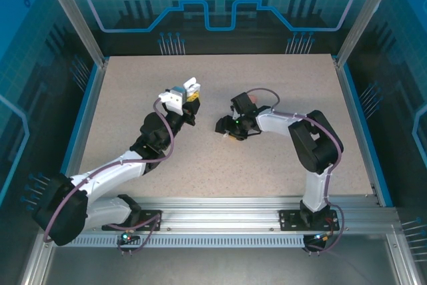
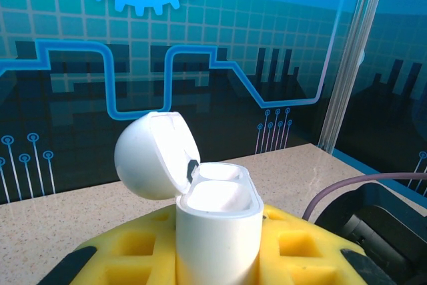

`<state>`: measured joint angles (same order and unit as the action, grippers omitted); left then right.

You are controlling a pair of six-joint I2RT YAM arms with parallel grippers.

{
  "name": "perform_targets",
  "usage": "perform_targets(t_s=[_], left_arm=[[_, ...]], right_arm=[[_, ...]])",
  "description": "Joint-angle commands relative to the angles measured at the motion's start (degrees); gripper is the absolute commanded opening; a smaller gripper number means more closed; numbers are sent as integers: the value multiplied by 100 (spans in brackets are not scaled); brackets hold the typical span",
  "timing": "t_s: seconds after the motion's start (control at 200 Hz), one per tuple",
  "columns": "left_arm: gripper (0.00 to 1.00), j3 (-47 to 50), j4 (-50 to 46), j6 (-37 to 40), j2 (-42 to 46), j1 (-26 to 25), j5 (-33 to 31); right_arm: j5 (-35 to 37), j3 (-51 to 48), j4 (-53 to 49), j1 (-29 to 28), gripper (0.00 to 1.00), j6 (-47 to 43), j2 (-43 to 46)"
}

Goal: Insert the wireless bluetooth earbuds into the charging case

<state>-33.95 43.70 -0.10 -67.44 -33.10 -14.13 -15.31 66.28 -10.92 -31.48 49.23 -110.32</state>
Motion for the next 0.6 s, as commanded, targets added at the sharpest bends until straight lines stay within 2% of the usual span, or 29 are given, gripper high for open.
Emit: perform_targets(t_s=[0.0,0.05,0.215,0.365,0.48,0.595], left_arm=[[0,-173,95,10,85,12,7],[0,-172,110,19,90,10,1],[0,-190,138,19,84,18,16],[0,-190,186,29,82,18,-8],[0,-190,174,45,110,22,-17],[0,-183,164,61,130,20,-11]], right_arm=[[-822,16,1148,-46,59,303,-217],[-952,25,1390,-7,58,334,-171],[-55,915,-398,-15,58,-482,-220],[191,1414,-1021,-45,58,-838,-439],[664,1777,-1830,-202,56,-742,-538],[1340,2065,-2726,-493,55,-192,-576]])
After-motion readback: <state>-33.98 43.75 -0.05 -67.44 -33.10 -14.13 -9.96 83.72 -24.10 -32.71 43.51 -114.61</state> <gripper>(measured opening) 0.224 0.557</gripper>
